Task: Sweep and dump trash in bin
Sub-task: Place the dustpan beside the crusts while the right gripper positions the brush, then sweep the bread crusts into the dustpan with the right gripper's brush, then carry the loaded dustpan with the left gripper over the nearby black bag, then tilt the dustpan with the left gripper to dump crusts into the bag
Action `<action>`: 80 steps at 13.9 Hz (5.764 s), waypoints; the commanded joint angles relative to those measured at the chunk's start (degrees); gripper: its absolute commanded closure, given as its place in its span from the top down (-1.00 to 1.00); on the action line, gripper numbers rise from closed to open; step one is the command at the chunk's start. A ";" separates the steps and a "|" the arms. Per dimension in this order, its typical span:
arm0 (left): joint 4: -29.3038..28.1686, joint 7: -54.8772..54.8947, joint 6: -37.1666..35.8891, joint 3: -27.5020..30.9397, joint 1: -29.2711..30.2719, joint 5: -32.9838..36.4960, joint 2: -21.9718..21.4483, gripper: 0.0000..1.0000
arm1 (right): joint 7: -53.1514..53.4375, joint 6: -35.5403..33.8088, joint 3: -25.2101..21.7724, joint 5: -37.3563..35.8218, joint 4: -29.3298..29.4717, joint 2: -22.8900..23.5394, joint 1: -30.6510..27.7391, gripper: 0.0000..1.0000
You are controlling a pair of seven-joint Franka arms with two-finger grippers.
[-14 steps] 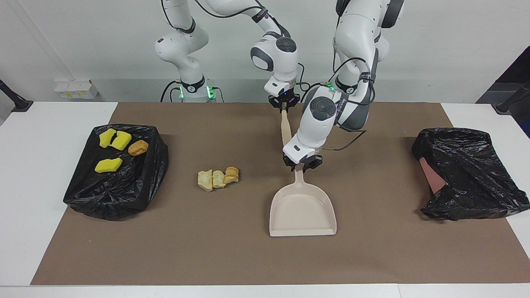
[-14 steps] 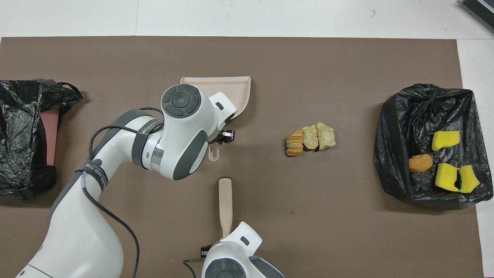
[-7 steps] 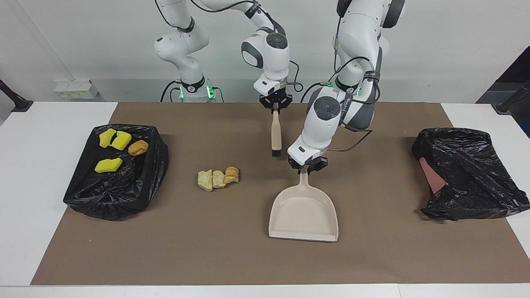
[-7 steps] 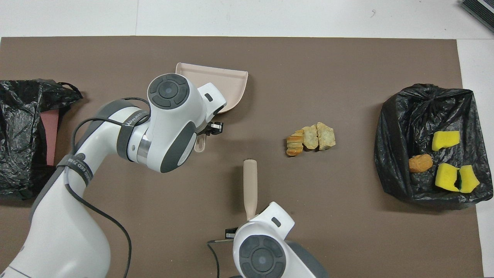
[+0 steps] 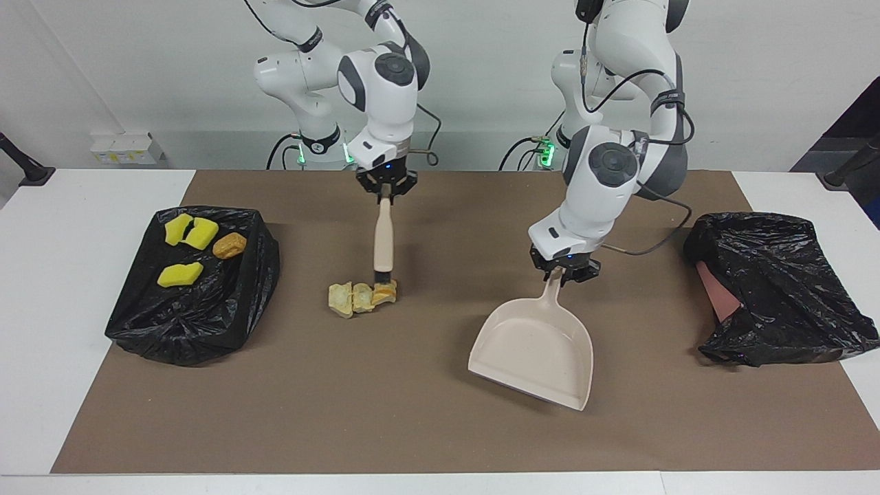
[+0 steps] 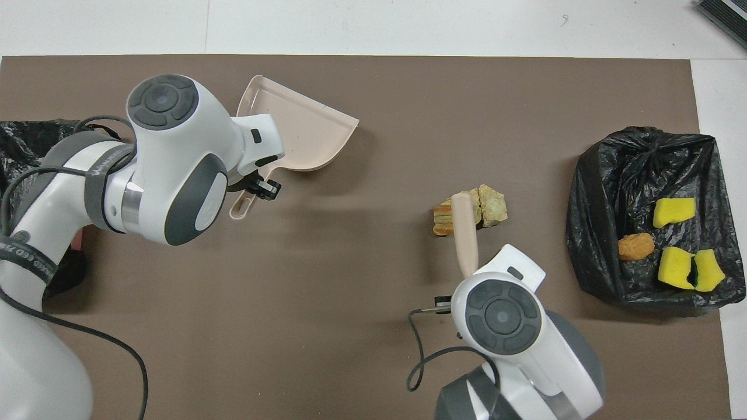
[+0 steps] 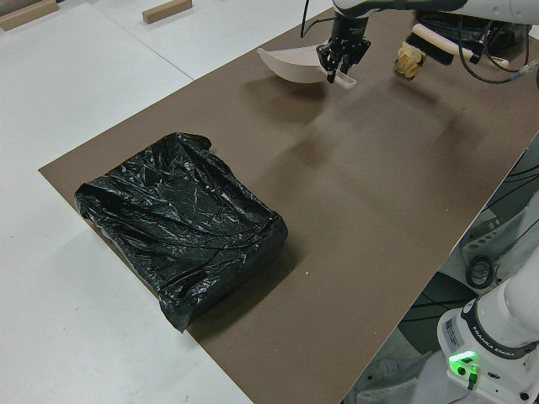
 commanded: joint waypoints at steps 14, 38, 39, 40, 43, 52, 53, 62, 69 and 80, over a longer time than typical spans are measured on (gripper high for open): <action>-13.21 47.84 0.97 -0.13 0.78 9.38 -6.41 -1.00 | -15.73 2.10 1.18 -5.71 0.69 10.00 -9.39 -1.00; -13.76 62.67 15.22 -0.84 4.54 -13.47 -2.47 -1.00 | -9.58 -13.52 0.39 20.51 17.92 2.90 -1.39 -1.00; -13.06 63.72 14.26 -0.84 5.85 -13.47 -2.03 -1.00 | -8.18 -14.85 0.65 20.51 17.22 1.67 -1.21 -1.00; -11.31 65.21 12.60 -0.84 7.26 -13.47 -1.24 -1.00 | -5.99 -14.69 0.83 20.68 15.74 0.70 -0.52 -1.00; -3.32 71.89 4.44 -0.75 11.91 -12.77 2.10 -1.00 | 4.71 -10.15 1.18 20.77 9.42 0.95 6.23 -1.00; 8.57 80.43 -12.28 0.74 20.10 -2.15 0.27 -1.00 | 9.85 9.12 1.18 21.39 -4.04 4.29 16.98 -1.00; 8.92 80.96 -13.95 1.09 22.11 -1.43 -0.61 -1.00 | 9.68 10.09 1.18 21.30 -4.92 4.21 16.98 -1.00; 12.16 99.14 -15.37 1.71 40.74 3.66 -0.62 -1.00 | 10.29 14.06 0.74 18.06 -2.58 7.63 15.76 1.00; 15.78 101.98 -4.31 1.54 46.21 20.07 1.05 -1.00 | 9.32 10.12 0.65 9.54 10.43 7.72 1.80 1.00; 14.02 82.72 -1.31 1.54 36.80 54.03 -0.45 -1.00 | -19.83 -11.58 -9.70 6.45 30.73 6.67 -11.32 1.00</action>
